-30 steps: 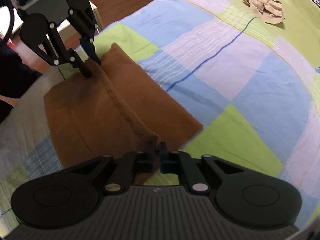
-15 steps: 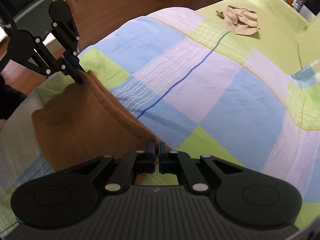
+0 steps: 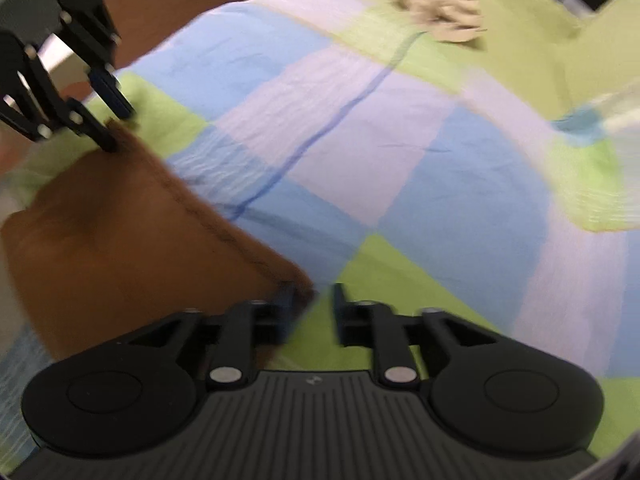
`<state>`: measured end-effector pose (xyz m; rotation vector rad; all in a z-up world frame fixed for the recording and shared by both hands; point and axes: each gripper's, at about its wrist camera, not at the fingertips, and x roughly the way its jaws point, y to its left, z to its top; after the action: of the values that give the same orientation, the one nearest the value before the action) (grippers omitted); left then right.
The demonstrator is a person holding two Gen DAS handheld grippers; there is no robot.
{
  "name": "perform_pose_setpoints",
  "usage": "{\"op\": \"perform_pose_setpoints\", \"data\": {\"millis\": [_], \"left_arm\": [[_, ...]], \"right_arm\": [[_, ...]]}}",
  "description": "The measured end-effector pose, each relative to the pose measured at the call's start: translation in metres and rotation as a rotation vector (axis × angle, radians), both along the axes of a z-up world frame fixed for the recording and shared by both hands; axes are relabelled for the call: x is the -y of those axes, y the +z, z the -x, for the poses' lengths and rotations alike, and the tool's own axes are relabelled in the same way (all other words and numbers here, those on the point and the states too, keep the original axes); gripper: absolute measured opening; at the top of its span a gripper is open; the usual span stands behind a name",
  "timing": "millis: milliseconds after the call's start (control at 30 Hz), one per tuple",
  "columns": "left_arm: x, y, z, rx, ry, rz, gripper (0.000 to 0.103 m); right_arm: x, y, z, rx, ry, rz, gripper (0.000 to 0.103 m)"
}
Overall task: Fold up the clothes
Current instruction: 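Release the folded brown cloth and smooth it flat with both open tools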
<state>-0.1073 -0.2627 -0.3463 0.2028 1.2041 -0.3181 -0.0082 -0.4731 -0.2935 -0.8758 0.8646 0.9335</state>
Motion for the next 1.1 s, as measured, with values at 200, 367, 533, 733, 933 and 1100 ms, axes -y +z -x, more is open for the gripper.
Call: {"op": "perform_pose_setpoints", "data": {"millis": [200,367,533,733,933,1100], "left_arm": [[0.008,0.025,-0.004,0.057,-0.142,0.029,0.028],[0.035,0.004,-0.015,0.033,-0.315,0.017,0.033],[0.038,-0.002,-0.023,0.02,-0.476,-0.065,0.039],[0.032,0.024,-0.042,0.037,-0.7,-0.005,0.039],[0.044,-0.003,-0.055,-0.044,-0.877,0.057,0.039],[0.039,0.011,-0.06,-0.111,-0.837,0.021,0.039]], "right_arm": [[0.032,0.041,0.039,-0.002,-0.294,-0.277,0.016],[0.048,0.011,0.108,-0.053,-0.526,-0.331,0.016],[0.067,-0.011,0.13,-0.011,-0.818,-0.326,0.016],[0.045,0.014,0.164,0.085,-1.117,-0.415,0.016],[-0.026,-0.017,0.179,0.019,-1.468,-0.414,0.016],[-0.051,-0.006,0.196,0.112,-1.892,-0.55,0.016]]}}
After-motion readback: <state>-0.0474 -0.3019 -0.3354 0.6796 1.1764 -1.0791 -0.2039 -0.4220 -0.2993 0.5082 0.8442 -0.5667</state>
